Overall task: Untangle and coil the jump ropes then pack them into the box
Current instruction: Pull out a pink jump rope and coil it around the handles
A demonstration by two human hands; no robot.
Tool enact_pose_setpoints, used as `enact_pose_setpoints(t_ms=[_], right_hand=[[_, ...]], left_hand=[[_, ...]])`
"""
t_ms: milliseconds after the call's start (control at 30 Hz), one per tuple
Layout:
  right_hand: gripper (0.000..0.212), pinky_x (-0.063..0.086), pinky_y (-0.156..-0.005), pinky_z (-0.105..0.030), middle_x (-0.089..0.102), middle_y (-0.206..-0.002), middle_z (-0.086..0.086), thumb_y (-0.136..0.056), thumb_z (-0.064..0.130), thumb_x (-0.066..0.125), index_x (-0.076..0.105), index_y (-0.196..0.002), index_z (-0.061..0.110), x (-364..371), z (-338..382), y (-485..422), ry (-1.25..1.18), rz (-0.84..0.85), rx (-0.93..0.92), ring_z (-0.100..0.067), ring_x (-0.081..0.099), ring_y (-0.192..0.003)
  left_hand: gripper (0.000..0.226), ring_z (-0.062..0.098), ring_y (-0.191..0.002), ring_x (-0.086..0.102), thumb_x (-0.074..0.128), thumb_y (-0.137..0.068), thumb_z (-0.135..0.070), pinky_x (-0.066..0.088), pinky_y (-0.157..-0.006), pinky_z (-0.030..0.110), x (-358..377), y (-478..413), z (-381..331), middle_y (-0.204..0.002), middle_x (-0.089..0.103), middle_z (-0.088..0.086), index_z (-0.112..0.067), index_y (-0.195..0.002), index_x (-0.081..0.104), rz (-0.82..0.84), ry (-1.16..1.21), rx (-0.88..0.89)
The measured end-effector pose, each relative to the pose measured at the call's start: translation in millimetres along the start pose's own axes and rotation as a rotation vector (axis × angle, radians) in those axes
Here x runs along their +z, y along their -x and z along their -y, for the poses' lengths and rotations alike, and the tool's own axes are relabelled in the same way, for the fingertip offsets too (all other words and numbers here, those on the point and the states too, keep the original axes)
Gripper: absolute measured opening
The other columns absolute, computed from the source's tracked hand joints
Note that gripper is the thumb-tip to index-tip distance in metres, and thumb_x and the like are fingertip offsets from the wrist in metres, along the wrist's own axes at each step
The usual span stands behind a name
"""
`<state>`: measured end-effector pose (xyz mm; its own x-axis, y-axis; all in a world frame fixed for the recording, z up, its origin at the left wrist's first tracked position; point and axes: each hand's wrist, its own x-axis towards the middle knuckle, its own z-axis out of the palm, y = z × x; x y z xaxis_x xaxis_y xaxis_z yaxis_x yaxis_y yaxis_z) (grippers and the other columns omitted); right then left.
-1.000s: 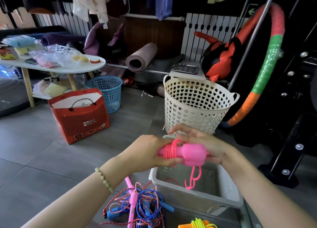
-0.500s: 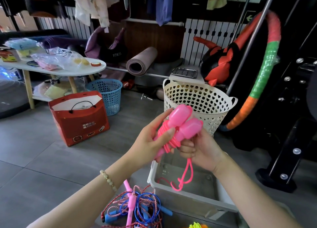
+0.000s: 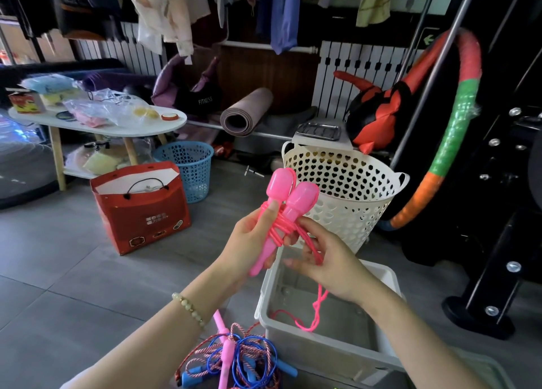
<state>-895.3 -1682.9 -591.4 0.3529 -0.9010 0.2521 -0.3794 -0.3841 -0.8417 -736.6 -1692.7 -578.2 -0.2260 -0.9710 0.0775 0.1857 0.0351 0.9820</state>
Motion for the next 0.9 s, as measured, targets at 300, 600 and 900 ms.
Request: enact_pose_setpoints(t_ms=[300, 600, 900], right_hand=[[0.015, 0.047, -0.059, -0.029, 0.068, -0.075, -0.002, -0.092, 0.013, 0.054, 0.069, -0.096, 0.013, 7.7, -7.2, -10.3, 0.842, -0.385, -0.164, -0.023, 0.064, -0.07], [0.03, 0.054, -0.066, -0.026, 0.057, -0.064, -0.003, -0.1, 0.016, 0.039, 0.06, -0.082, 0.007, 18.1, 4.4, -11.3, -0.657, -0.051, 0.554, -0.013, 0.056, -0.056], [0.022, 0.038, -0.063, -0.038, 0.047, -0.062, 0.003, -0.096, 0.025, 0.044, 0.053, -0.078, 0.015, 23.1, 21.4, -2.9, 0.589, -0.017, 0.115, -0.025, 0.049, -0.067]], left_hand=[[0.05, 0.012, -0.033, 0.037, 0.044, -0.094, -0.049, 0.031, -0.035, 0.018, -3.3, -10.3, 0.1, -0.048, 0.053, 0.004, -0.004, -0.078, 0.06, -0.092, -0.026, -0.055], [0.045, 0.012, -0.032, 0.041, 0.048, -0.095, -0.045, 0.033, -0.033, 0.018, -10.3, -22.3, 8.9, -0.062, 0.062, 0.004, -0.003, -0.084, 0.062, -0.337, -0.092, -0.012], [0.036, 0.015, -0.052, 0.053, 0.052, -0.09, -0.054, 0.044, -0.052, 0.032, -9.8, -28.4, 28.7, -0.063, 0.062, -0.003, -0.019, -0.079, 0.054, -0.354, -0.655, 0.094]])
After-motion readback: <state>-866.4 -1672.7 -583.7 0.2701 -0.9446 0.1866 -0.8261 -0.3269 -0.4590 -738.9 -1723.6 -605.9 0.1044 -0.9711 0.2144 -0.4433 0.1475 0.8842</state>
